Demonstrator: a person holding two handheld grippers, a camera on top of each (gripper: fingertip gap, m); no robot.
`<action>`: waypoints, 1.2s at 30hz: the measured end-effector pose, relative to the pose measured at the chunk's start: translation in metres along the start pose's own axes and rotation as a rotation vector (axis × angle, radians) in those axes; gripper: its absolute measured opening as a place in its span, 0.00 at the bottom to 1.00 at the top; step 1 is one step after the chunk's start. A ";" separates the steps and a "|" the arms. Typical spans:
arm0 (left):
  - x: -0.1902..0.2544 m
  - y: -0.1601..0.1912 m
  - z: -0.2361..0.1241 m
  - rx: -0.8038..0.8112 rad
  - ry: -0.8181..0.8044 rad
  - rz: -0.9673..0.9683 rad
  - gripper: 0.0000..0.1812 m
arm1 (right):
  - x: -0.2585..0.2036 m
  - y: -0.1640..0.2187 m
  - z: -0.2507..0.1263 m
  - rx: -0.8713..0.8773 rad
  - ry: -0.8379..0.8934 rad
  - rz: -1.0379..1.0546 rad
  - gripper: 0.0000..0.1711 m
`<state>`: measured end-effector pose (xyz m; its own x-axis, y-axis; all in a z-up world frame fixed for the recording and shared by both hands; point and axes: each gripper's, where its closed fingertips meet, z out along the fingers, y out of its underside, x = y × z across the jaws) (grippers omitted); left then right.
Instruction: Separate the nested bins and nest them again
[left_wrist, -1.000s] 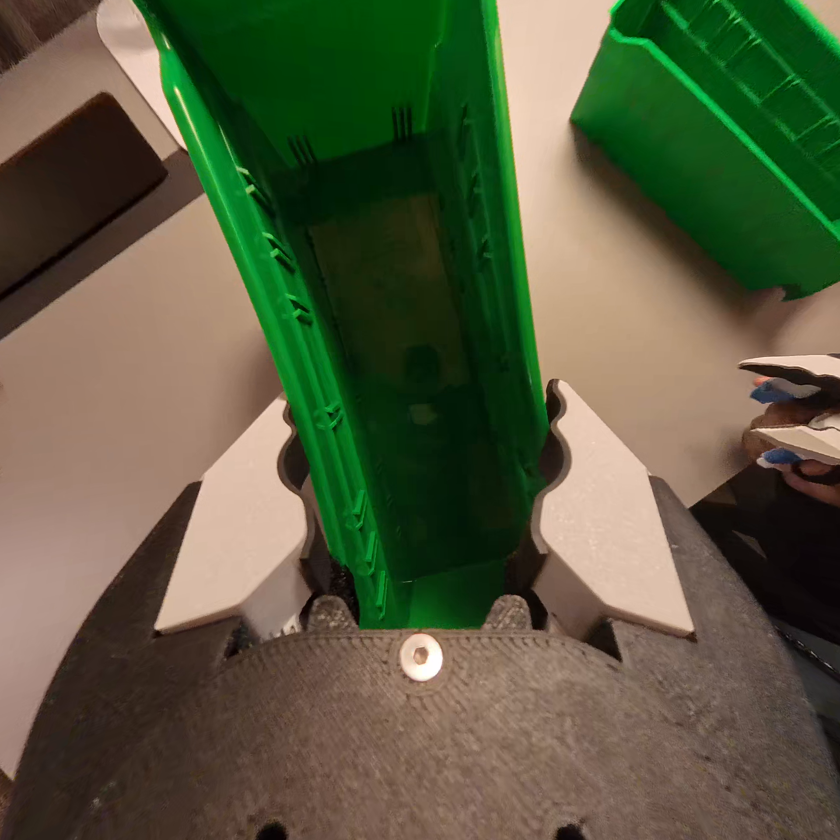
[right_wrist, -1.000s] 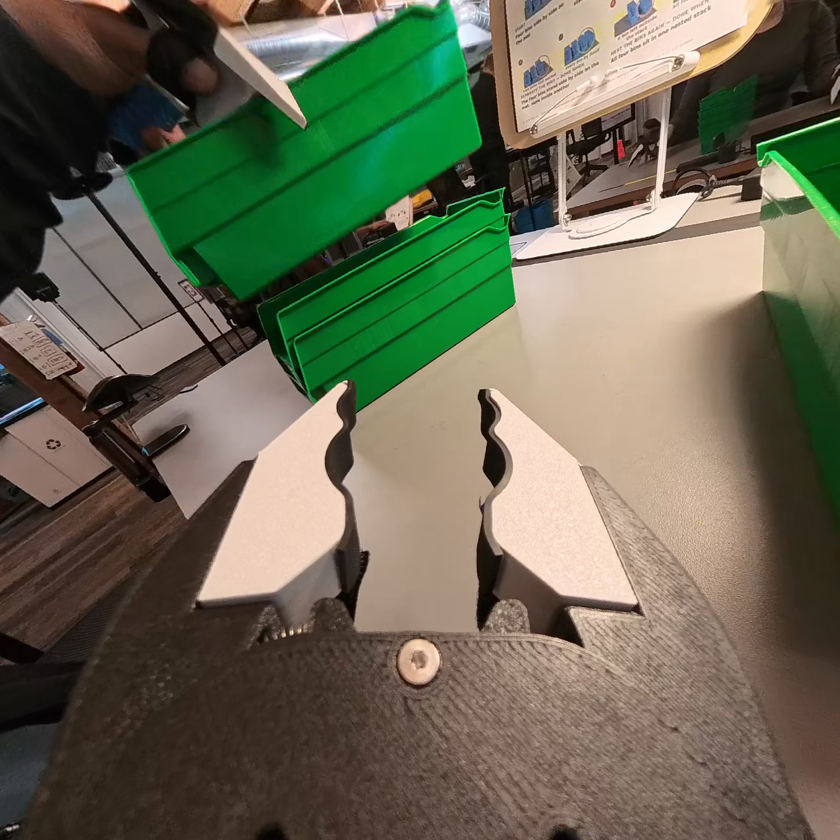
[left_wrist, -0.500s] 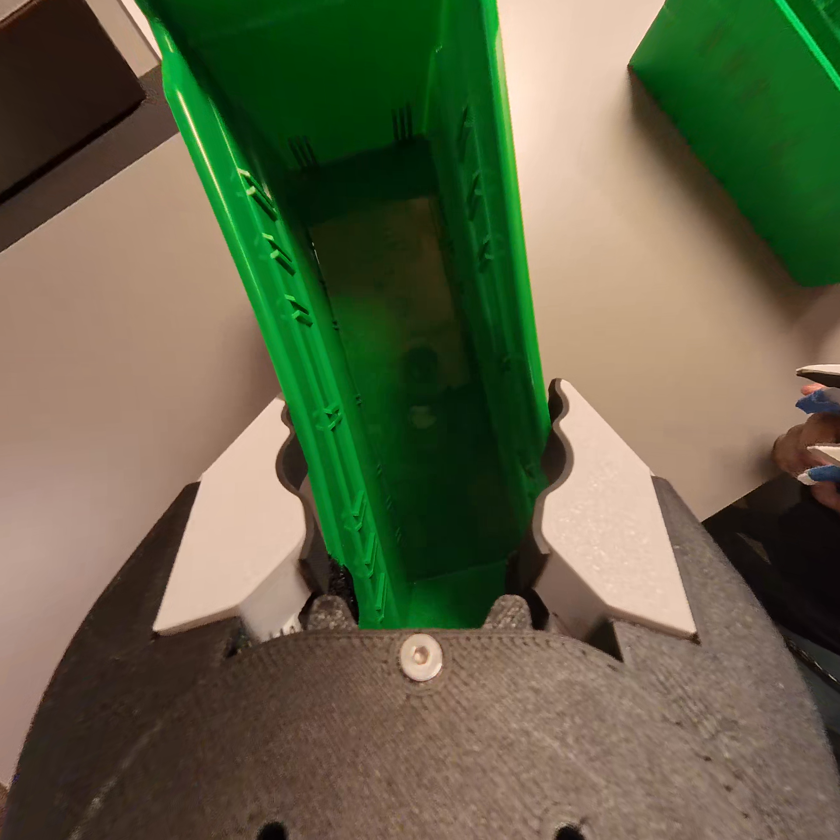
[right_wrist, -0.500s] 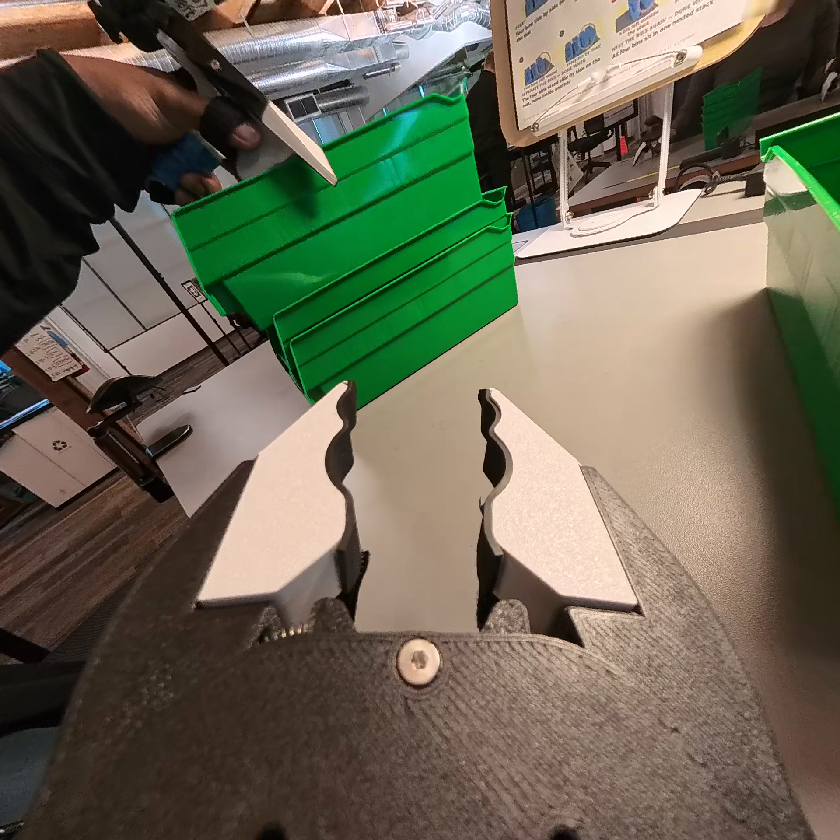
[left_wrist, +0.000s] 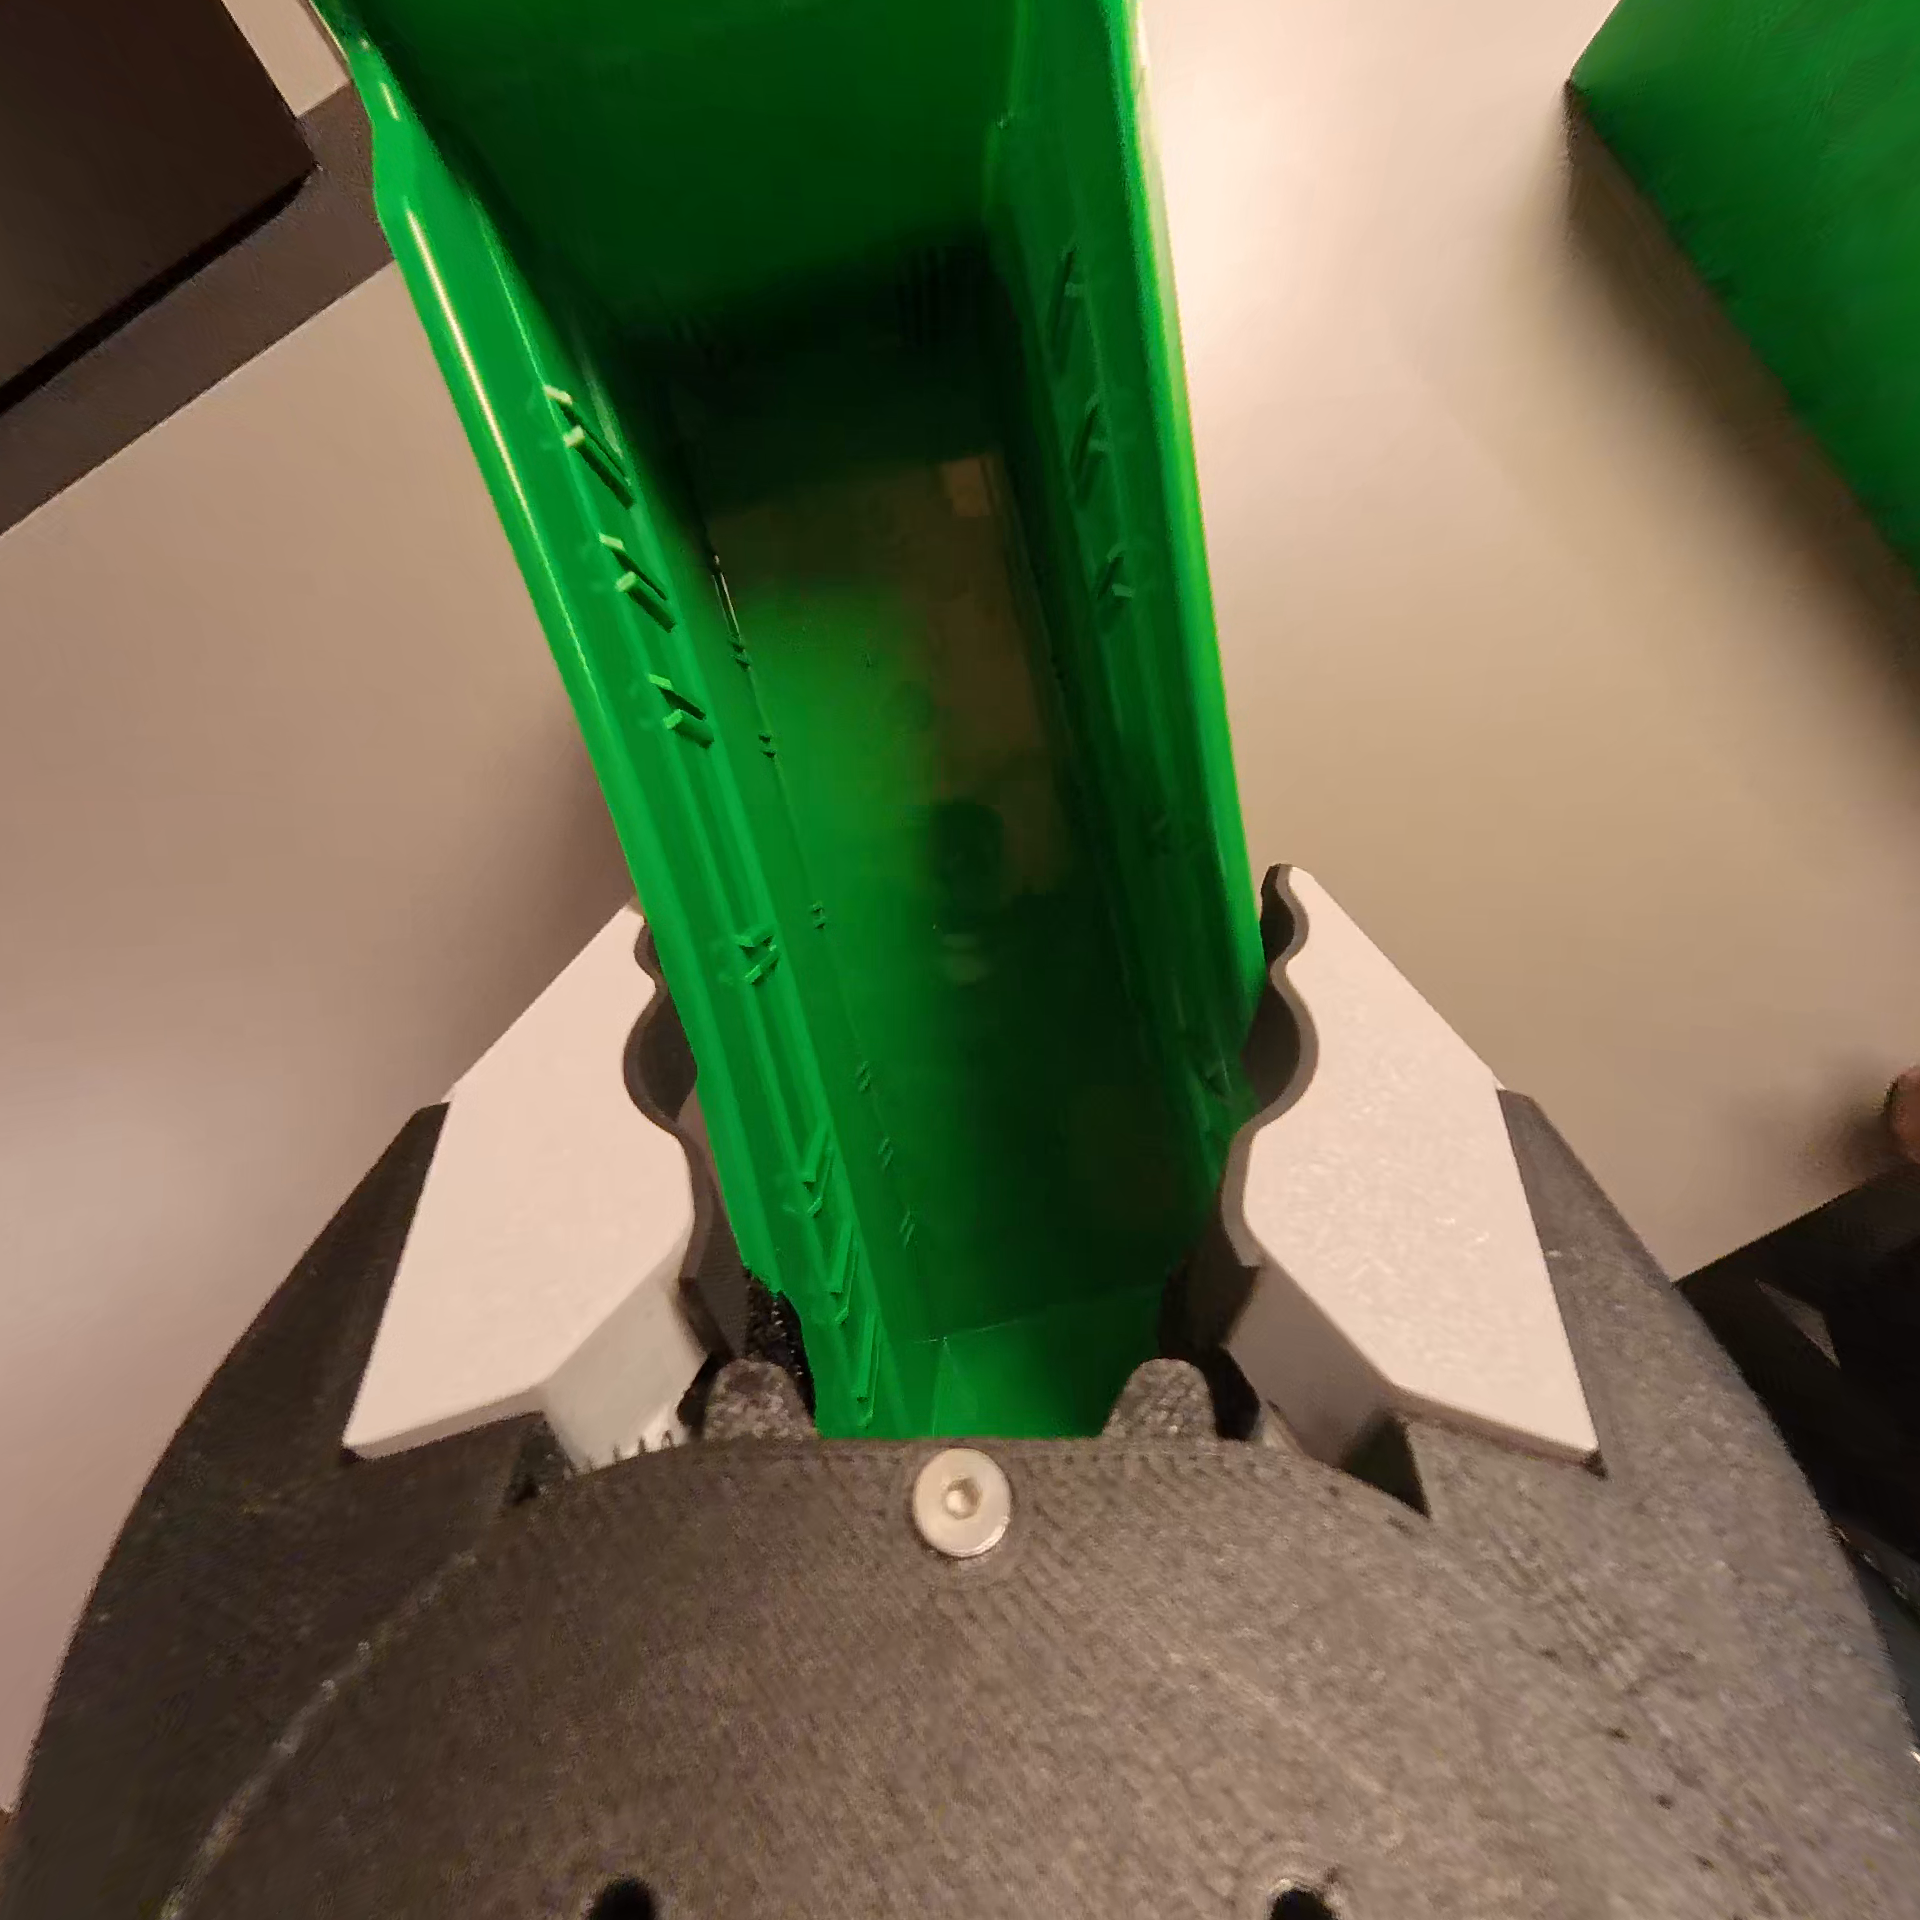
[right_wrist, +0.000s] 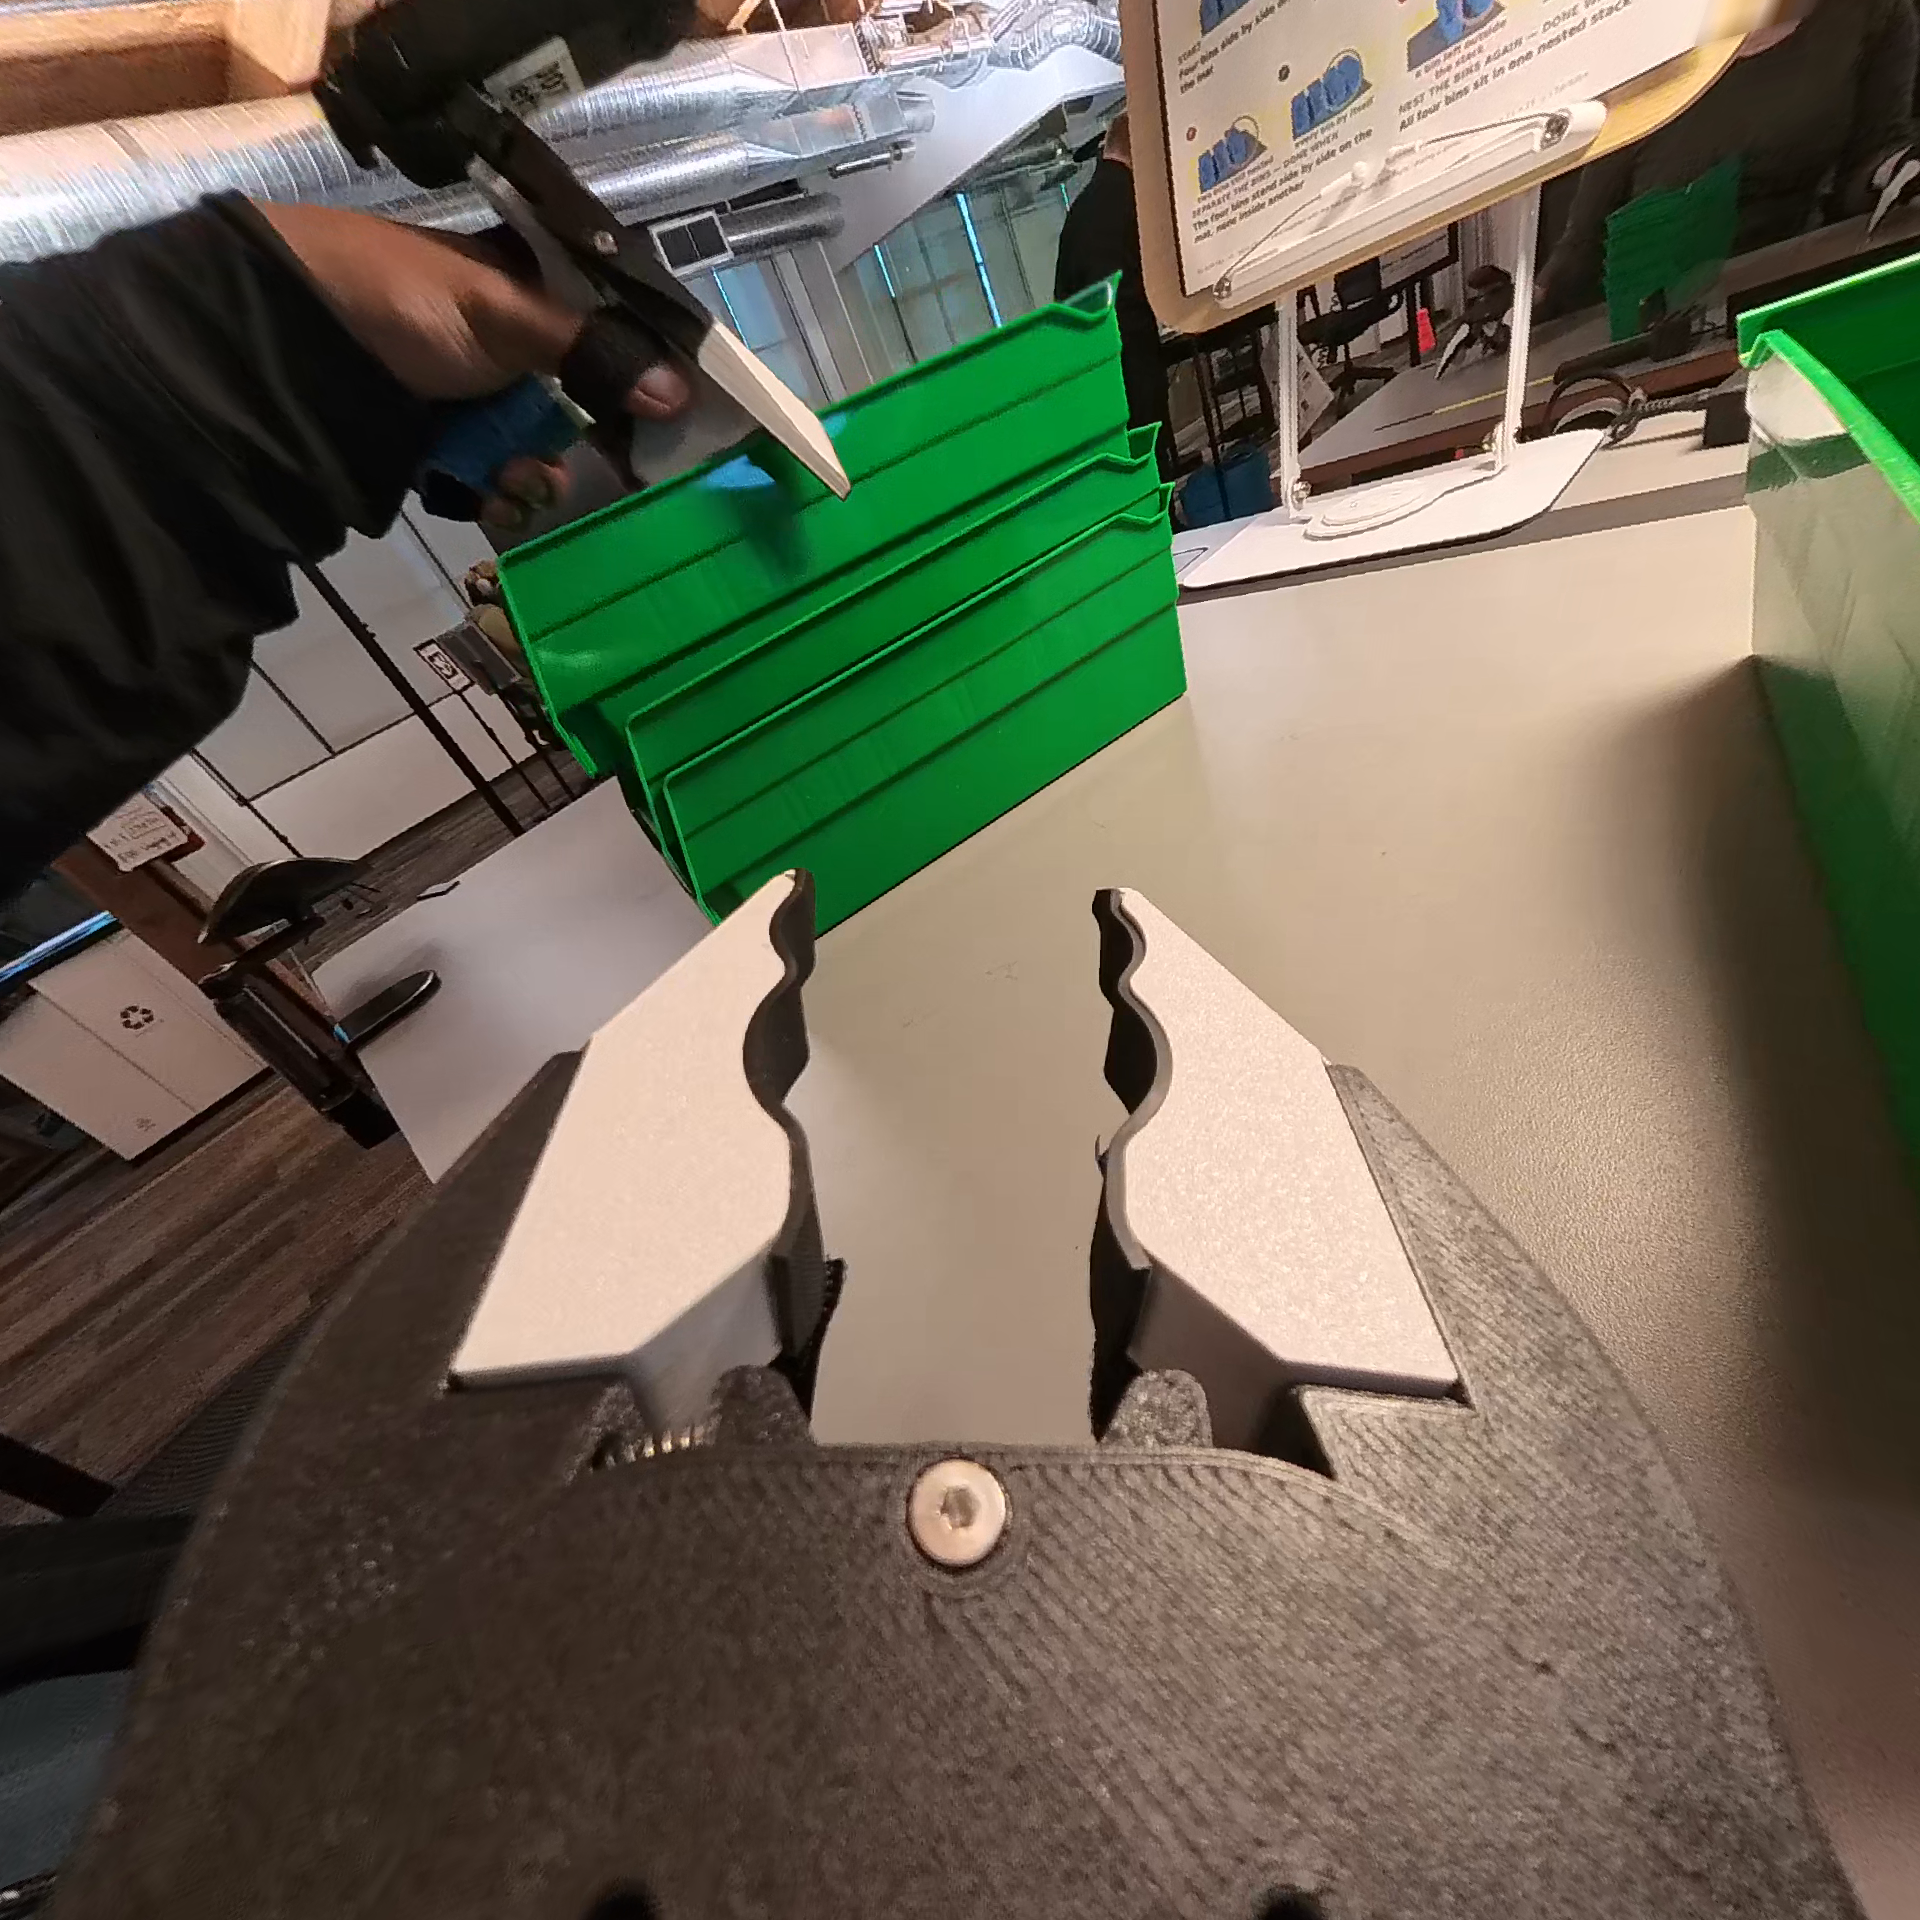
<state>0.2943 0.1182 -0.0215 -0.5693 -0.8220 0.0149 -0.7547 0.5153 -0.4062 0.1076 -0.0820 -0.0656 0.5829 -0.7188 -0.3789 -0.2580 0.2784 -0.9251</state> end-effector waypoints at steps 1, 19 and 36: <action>-0.001 0.000 0.002 -0.001 -0.004 0.000 0.61 | 0.000 0.000 0.000 0.000 0.000 0.000 0.32; 0.004 -0.021 -0.026 0.407 0.259 -0.091 0.68 | -0.001 0.001 -0.001 0.001 -0.010 0.000 0.33; -0.161 0.028 0.099 0.621 0.343 -0.368 0.66 | 0.096 -0.129 -0.023 -0.454 0.371 -0.314 0.80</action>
<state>0.3971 0.2412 -0.1263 -0.4639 -0.7403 0.4865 -0.6515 -0.0870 -0.7537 0.1789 -0.2017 0.0177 0.4006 -0.9161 0.0152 -0.4653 -0.2177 -0.8580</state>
